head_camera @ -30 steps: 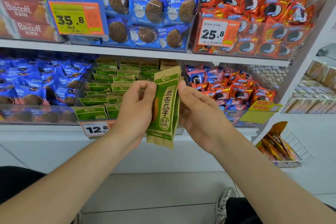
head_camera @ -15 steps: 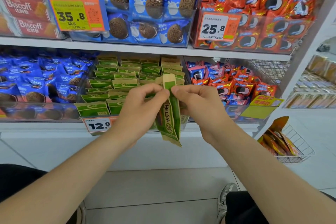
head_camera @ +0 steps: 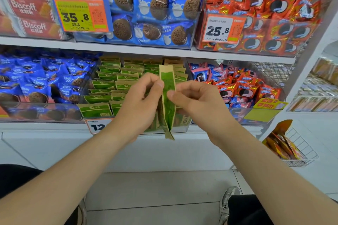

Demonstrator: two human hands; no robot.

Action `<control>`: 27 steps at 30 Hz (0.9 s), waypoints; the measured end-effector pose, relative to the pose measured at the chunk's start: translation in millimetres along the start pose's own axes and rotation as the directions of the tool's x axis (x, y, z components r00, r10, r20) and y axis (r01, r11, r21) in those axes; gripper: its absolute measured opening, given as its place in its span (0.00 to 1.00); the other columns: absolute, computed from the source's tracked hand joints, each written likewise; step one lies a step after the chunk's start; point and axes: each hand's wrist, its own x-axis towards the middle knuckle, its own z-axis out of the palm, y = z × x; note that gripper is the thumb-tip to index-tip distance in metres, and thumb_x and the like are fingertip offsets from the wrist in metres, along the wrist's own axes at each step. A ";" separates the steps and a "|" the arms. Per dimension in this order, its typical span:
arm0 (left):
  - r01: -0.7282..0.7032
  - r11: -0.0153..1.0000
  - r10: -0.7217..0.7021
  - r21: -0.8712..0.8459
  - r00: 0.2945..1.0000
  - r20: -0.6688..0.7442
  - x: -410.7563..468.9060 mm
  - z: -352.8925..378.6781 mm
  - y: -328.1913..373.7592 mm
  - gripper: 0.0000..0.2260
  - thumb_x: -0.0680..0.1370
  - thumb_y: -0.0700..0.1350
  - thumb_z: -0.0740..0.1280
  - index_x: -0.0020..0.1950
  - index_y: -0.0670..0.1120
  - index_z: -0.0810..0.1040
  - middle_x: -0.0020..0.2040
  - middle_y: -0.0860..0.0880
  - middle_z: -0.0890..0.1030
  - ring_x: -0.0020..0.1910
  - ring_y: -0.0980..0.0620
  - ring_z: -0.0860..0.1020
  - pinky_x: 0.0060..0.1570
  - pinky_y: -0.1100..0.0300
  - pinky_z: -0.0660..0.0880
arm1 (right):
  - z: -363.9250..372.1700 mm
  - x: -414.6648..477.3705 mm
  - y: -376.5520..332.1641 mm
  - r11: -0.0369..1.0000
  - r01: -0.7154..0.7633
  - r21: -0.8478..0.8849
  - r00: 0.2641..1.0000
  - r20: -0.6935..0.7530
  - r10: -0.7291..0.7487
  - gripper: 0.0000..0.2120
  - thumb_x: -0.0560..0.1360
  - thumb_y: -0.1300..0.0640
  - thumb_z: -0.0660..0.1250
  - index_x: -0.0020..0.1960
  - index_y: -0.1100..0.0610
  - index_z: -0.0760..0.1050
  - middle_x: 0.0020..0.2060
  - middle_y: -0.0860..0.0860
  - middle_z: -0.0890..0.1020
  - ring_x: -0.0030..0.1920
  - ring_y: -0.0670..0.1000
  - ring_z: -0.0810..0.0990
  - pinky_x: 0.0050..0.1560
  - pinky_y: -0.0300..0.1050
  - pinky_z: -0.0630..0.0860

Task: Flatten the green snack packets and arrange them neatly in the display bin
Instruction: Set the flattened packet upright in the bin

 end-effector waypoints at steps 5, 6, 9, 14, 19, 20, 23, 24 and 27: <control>0.103 0.953 -0.125 -0.285 0.991 -0.058 2.0 -1.1 -0.7 0.12 0.89 0.48 0.59 0.55 0.40 0.73 0.54 0.30 0.77 0.49 0.42 0.77 0.54 0.37 0.76 | 2.4 -4.9 3.2 0.982 -0.187 -0.004 0.958 0.220 0.183 0.16 0.76 0.56 0.78 0.61 0.52 0.77 0.53 0.54 0.88 0.51 0.52 0.88 0.54 0.50 0.85; 0.125 0.937 -0.149 -0.325 0.988 -0.049 1.0 -0.9 1.6 0.12 0.89 0.47 0.60 0.56 0.39 0.73 0.55 0.31 0.78 0.50 0.42 0.80 0.55 0.39 0.78 | 2.7 -5.4 2.6 0.980 -0.192 0.048 0.964 0.196 0.179 0.15 0.77 0.56 0.78 0.60 0.55 0.77 0.52 0.57 0.88 0.49 0.53 0.88 0.52 0.50 0.85; 0.162 0.945 -0.154 -0.284 0.987 0.048 -2.5 -1.9 5.4 0.14 0.86 0.49 0.65 0.57 0.36 0.77 0.57 0.44 0.86 0.58 0.49 0.85 0.56 0.47 0.84 | -1.5 -2.0 6.6 0.998 -0.059 0.037 0.998 -0.013 0.060 0.18 0.80 0.48 0.74 0.53 0.64 0.78 0.48 0.62 0.87 0.49 0.61 0.87 0.55 0.60 0.85; 0.153 0.975 -0.138 -0.163 0.986 0.097 -12.6 5.7 8.2 0.08 0.80 0.47 0.75 0.52 0.43 0.88 0.50 0.49 0.88 0.53 0.52 0.87 0.53 0.52 0.86 | -4.1 3.9 17.8 0.971 0.130 -0.200 0.980 -0.122 -0.156 0.24 0.83 0.39 0.65 0.46 0.61 0.79 0.41 0.61 0.84 0.45 0.64 0.84 0.47 0.68 0.83; 0.183 0.971 -0.170 -0.156 0.981 0.094 -13.0 6.6 4.9 0.04 0.80 0.44 0.75 0.50 0.45 0.90 0.47 0.46 0.89 0.52 0.49 0.88 0.58 0.49 0.84 | -1.4 3.1 22.3 0.912 0.185 -0.366 0.968 -0.094 -0.234 0.18 0.86 0.45 0.62 0.48 0.58 0.79 0.37 0.55 0.83 0.39 0.57 0.83 0.42 0.64 0.83; 0.208 0.964 -0.195 -0.164 0.976 0.094 -13.0 6.4 4.0 0.04 0.80 0.43 0.75 0.49 0.45 0.90 0.47 0.45 0.89 0.52 0.48 0.88 0.60 0.48 0.84 | -1.0 2.7 22.7 0.902 0.188 -0.389 0.968 -0.084 -0.238 0.17 0.86 0.47 0.63 0.48 0.58 0.79 0.36 0.54 0.83 0.38 0.56 0.83 0.42 0.63 0.82; 0.198 0.977 -0.192 -0.085 0.979 0.071 -11.1 5.2 -1.9 0.06 0.80 0.43 0.74 0.45 0.48 0.90 0.45 0.45 0.88 0.52 0.43 0.87 0.63 0.40 0.81 | -2.5 4.1 24.2 0.908 0.179 -0.379 0.972 -0.077 -0.224 0.16 0.86 0.49 0.64 0.47 0.59 0.80 0.38 0.56 0.83 0.41 0.58 0.83 0.45 0.63 0.82; 0.189 0.980 -0.185 -0.062 0.980 0.071 -10.4 5.1 -3.3 0.06 0.80 0.42 0.74 0.45 0.48 0.89 0.44 0.45 0.88 0.52 0.43 0.86 0.63 0.40 0.81 | -3.8 4.9 25.0 0.931 0.159 -0.328 0.977 -0.084 -0.197 0.16 0.86 0.49 0.64 0.47 0.60 0.81 0.39 0.57 0.84 0.43 0.59 0.84 0.47 0.64 0.83; 0.202 0.976 -0.196 -0.086 0.978 0.076 -8.9 4.8 -5.2 0.07 0.82 0.39 0.71 0.48 0.45 0.88 0.47 0.46 0.88 0.52 0.47 0.87 0.60 0.47 0.84 | -6.3 4.7 22.5 0.998 0.025 -0.058 0.993 -0.113 -0.032 0.15 0.85 0.52 0.66 0.49 0.62 0.82 0.45 0.57 0.88 0.48 0.58 0.88 0.52 0.61 0.86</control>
